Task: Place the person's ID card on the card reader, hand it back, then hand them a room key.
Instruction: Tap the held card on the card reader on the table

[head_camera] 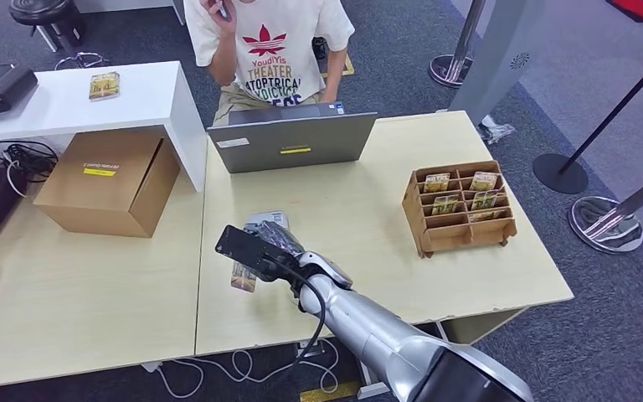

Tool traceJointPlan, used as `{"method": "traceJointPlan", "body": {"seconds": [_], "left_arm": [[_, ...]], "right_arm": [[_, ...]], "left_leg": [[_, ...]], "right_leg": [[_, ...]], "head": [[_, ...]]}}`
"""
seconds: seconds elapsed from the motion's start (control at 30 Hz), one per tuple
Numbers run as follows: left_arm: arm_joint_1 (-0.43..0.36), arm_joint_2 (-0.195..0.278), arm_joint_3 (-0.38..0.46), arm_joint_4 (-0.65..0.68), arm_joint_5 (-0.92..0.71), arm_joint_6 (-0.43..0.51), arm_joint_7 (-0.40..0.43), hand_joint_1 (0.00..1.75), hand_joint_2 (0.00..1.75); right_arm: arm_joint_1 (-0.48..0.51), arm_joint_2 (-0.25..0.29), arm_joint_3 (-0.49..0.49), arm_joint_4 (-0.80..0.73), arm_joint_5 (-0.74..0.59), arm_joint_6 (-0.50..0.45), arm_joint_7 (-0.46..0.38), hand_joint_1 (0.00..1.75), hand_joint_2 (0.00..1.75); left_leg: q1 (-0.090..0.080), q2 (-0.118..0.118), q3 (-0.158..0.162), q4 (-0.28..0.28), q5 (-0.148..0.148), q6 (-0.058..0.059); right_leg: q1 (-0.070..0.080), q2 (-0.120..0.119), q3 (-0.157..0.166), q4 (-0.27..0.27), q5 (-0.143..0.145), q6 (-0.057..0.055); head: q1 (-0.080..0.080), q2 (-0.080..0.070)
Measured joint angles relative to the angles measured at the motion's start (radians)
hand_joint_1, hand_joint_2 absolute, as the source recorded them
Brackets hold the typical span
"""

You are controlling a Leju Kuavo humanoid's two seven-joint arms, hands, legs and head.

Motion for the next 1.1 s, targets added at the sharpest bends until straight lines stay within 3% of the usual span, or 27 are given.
{"method": "traceJointPlan", "body": {"seconds": [0.07, 0.13, 0.17, 0.2, 0.23, 0.3, 0.37, 0.47, 0.53, 0.57, 0.67, 0.7, 0.73, 0.8, 0.87, 1.0, 1.07, 1.1], "left_arm": [[-0.001, -0.001, 0.0, 0.0, -0.003, 0.0, 0.0, 0.0, 0.0], [-0.001, -0.001, 0.0, 0.0, -0.004, 0.0, 0.0, 0.0, 0.0], [-0.001, -0.001, 0.0, 0.0, -0.004, -0.001, 0.0, 0.0, 0.0], [0.0, -0.001, 0.0, 0.0, -0.004, -0.001, 0.0, 0.0, 0.0], [-0.001, -0.001, 0.0, 0.0, -0.004, -0.001, 0.0, 0.0, 0.0], [-0.001, -0.002, 0.0, 0.0, -0.004, -0.002, -0.002, 0.0, 0.0], [-0.001, -0.002, 0.0, 0.0, -0.004, -0.003, -0.008, 0.0, 0.0], [0.0, -0.002, 0.0, 0.0, -0.008, -0.003, -0.022, 0.0, 0.0], [0.001, -0.001, 0.0, 0.0, -0.015, -0.002, -0.032, 0.0, 0.0], [0.001, -0.001, -0.001, 0.0, -0.019, -0.002, -0.035, 0.0, 0.0], [0.003, 0.0, -0.005, 0.0, -0.028, -0.002, -0.039, 0.0, 0.0], [0.004, 0.001, -0.006, 0.0, -0.03, -0.003, -0.04, 0.0, 0.0], [0.005, 0.002, -0.007, 0.0, -0.031, -0.004, -0.04, 0.0, 0.0], [0.006, 0.004, -0.007, 0.0, -0.033, -0.006, -0.04, 0.0, 0.87], [0.003, 0.005, -0.007, 0.0, -0.034, -0.008, -0.04, 0.0, 1.75], [0.004, 0.006, -0.007, 0.0, -0.033, -0.009, -0.04, 0.0, 1.75], [0.005, 0.006, -0.007, 0.0, -0.033, -0.008, -0.041, 0.0, 1.75], [0.004, 0.005, -0.007, 0.0, -0.033, -0.008, -0.043, 0.0, 1.75]], "right_arm": [[-0.001, 0.0, 0.0, 0.0, -0.001, -0.002, 0.0, 1.75, 1.75], [0.001, -0.001, 0.0, 0.001, -0.002, -0.002, 0.0, 1.75, 1.75], [0.003, -0.001, 0.0, 0.002, -0.002, -0.002, 0.0, 1.75, 1.75], [0.004, -0.002, 0.0, 0.003, -0.002, -0.002, 0.0, 1.75, 1.75], [0.005, -0.002, 0.0, 0.003, -0.002, -0.001, 0.0, 1.75, 1.75], [0.003, -0.002, 0.0, 0.003, -0.002, -0.001, 0.0, 1.75, 1.75], [0.001, -0.002, 0.0, 0.003, -0.002, -0.002, 0.0, 1.75, 1.75], [0.001, -0.003, 0.0, 0.003, -0.006, -0.006, -0.001, 1.75, 1.75], [0.001, -0.005, 0.0, 0.002, -0.014, -0.015, -0.006, 1.75, 1.75], [0.001, -0.006, 0.0, 0.002, -0.018, -0.02, -0.011, 1.75, 1.75], [0.006, -0.015, 0.0, 0.002, -0.029, -0.031, -0.021, 1.75, 1.75], [0.009, -0.018, 0.0, 0.003, -0.031, -0.034, -0.024, 1.75, 1.75], [0.011, -0.022, 0.0, 0.003, -0.034, -0.037, -0.026, 1.75, 1.75], [0.011, -0.027, 0.0, 0.001, -0.035, -0.039, -0.028, 1.75, 1.75], [0.009, -0.031, -0.001, -0.001, -0.035, -0.037, -0.028, 1.75, 1.75], [0.006, -0.039, -0.001, -0.003, -0.035, -0.028, -0.026, 1.75, 1.75], [0.003, -0.041, -0.001, -0.003, -0.033, -0.022, -0.026, 1.75, 1.75], [0.002, -0.042, -0.001, -0.003, -0.033, -0.019, -0.025, 1.75, 1.75]], "left_leg": [[0.004, 0.001, 0.001, -0.008, 0.006, 0.009], [0.004, 0.002, -0.001, -0.009, 0.007, 0.012], [0.004, 0.002, -0.001, -0.008, 0.007, 0.012], [0.003, 0.002, -0.001, -0.008, 0.007, 0.012], [0.003, 0.001, 0.0, -0.008, 0.007, 0.011], [0.003, -0.001, 0.002, -0.006, 0.005, 0.009], [0.002, -0.003, 0.0, -0.006, 0.005, 0.001], [0.002, -0.003, -0.001, -0.011, 0.008, -0.018], [0.003, -0.001, -0.008, 0.009, -0.009, -0.029], [0.004, 0.0, -0.024, 0.046, -0.032, -0.033], [0.006, 0.001, -0.109, 0.234, -0.115, -0.043], [0.006, 0.001, -0.125, 0.267, -0.119, -0.045], [0.006, 0.001, -0.122, 0.26, -0.104, -0.045], [0.006, 0.002, -0.064, 0.14, -0.039, -0.041], [0.002, 0.003, -0.009, 0.028, -0.006, -0.031], [-0.001, 0.0, 0.002, 0.0, -0.001, -0.007], [0.004, 0.001, 0.005, -0.011, 0.006, 0.005], [0.005, 0.002, 0.005, -0.014, 0.009, 0.008]], "right_leg": [[-0.001, 0.0, -0.036, 0.076, -0.046, 0.01], [-0.003, -0.001, -0.104, 0.216, -0.109, 0.015], [-0.003, -0.001, -0.131, 0.268, -0.123, 0.016], [-0.004, -0.001, -0.141, 0.286, -0.118, 0.016], [-0.004, -0.001, -0.128, 0.258, -0.094, 0.014], [-0.004, -0.001, -0.058, 0.115, -0.025, 0.006], [-0.001, -0.001, -0.003, 0.002, 0.01, -0.001], [0.002, 0.002, 0.006, -0.022, 0.015, -0.014], [-0.002, 0.001, 0.012, -0.033, 0.021, -0.028], [-0.005, 0.0, 0.016, -0.037, 0.023, -0.034], [-0.004, -0.001, 0.015, -0.036, 0.022, -0.041], [-0.004, 0.0, 0.015, -0.033, 0.02, -0.041], [-0.004, 0.001, 0.014, -0.03, 0.019, -0.041], [-0.005, 0.003, 0.014, -0.02, 0.013, -0.037], [-0.002, 0.005, 0.009, -0.01, 0.007, -0.028], [0.0, 0.005, 0.004, -0.008, 0.008, -0.005], [-0.001, 0.004, -0.018, 0.037, -0.022, 0.005], [-0.003, 0.003, -0.044, 0.091, -0.052, 0.009]], "head": [[0.002, 0.0], [0.004, 0.0], [0.004, 0.0], [0.005, 0.0], [0.005, 0.0], [0.005, 0.0], [0.005, 0.0], [0.005, 0.0], [0.002, 0.0], [-0.001, 0.0], [-0.007, 0.0], [-0.007, 0.0], [-0.007, 0.0], [-0.007, 0.0], [-0.007, 0.0], [-0.005, 0.0], [-0.001, 0.0], [0.001, 0.0]]}}
